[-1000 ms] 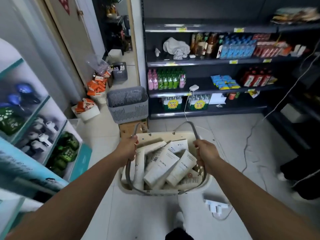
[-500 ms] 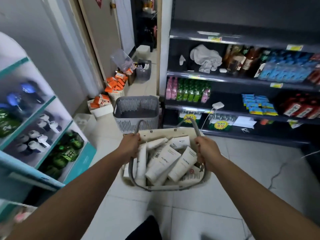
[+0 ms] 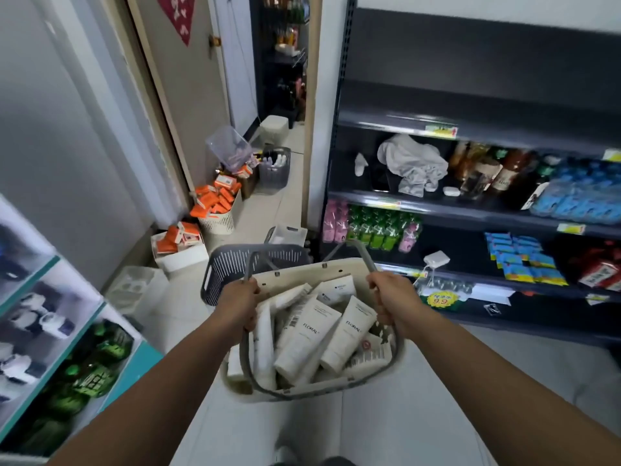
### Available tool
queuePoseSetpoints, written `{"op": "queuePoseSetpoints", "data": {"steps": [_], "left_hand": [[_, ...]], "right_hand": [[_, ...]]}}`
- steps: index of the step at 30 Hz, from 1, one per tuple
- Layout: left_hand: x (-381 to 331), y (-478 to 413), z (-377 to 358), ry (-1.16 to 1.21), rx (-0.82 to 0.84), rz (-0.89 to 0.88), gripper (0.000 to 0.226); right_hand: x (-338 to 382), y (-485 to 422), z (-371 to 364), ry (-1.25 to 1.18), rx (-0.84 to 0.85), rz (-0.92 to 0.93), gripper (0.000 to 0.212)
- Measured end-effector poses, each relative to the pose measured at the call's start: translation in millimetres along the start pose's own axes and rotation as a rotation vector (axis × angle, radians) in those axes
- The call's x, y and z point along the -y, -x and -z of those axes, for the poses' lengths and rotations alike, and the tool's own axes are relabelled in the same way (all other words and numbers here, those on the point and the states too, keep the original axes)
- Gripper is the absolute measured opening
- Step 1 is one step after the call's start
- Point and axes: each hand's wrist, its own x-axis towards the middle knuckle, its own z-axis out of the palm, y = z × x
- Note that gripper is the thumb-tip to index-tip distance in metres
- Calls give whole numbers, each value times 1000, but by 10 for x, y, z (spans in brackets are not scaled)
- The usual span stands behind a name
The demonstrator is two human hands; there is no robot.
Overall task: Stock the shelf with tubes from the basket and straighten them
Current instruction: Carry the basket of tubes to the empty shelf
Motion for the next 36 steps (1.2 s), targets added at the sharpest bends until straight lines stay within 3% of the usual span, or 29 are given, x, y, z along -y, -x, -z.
{"op": "queuePoseSetpoints", "data": {"steps": [13,19,27,36], "left_hand": [[-640,-961,78,223,-218,26,24],[-723,-1323,57,468,-347,66,26],[-845,-1594,-222,724,-638,87,34],[-934,-1823,-539,846,-889,98,33]], "right_hand": [[1142,-1472,-779,216,181,88,21],[1517,-2238,-1239,406,455,108,18],[2010,-3087,-1821,566,770,147,20],[2257,-3635,-2344,748,1025,200,19]]}}
